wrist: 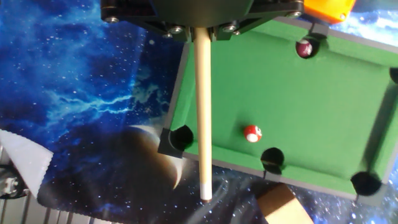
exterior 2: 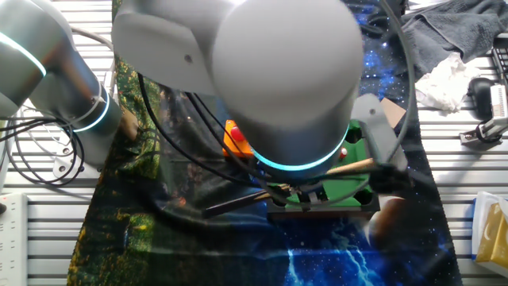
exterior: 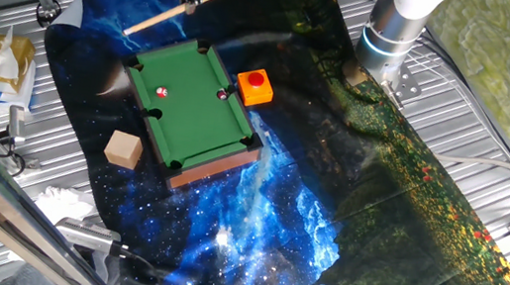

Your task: Hit the pool ball

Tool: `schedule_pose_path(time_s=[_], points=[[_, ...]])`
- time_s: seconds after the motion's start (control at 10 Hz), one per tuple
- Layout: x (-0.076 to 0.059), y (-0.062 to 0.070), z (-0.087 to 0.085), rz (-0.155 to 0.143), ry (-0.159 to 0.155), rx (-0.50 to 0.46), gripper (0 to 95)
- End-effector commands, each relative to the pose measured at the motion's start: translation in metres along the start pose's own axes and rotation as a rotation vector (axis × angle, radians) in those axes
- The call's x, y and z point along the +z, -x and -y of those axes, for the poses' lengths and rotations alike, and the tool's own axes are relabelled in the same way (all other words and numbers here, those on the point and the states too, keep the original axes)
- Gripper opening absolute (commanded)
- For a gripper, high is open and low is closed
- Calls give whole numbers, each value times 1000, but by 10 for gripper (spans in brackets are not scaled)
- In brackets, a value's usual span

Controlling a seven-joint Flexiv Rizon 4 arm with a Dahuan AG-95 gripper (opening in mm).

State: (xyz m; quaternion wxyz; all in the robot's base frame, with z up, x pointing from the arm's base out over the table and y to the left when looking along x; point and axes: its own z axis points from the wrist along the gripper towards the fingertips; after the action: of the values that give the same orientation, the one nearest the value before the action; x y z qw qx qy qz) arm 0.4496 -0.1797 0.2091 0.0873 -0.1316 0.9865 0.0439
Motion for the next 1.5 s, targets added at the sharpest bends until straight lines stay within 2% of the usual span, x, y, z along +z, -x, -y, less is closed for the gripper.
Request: schedule_pose_path(time_s=[0.1,0.4,0.6,0.8,1.2,1.4,1.5], points=[[3,1,1,-3,2,10,0],[12,3,-1,-15,3,5,0],[27,6,-2,-21,3,8,0],[48,7,1,-15,2,0,0],[75,7,3,2,1,5,0],[79,9,4,-12,-5,-3,0],[79,9,3,-23,-23,-20,0]])
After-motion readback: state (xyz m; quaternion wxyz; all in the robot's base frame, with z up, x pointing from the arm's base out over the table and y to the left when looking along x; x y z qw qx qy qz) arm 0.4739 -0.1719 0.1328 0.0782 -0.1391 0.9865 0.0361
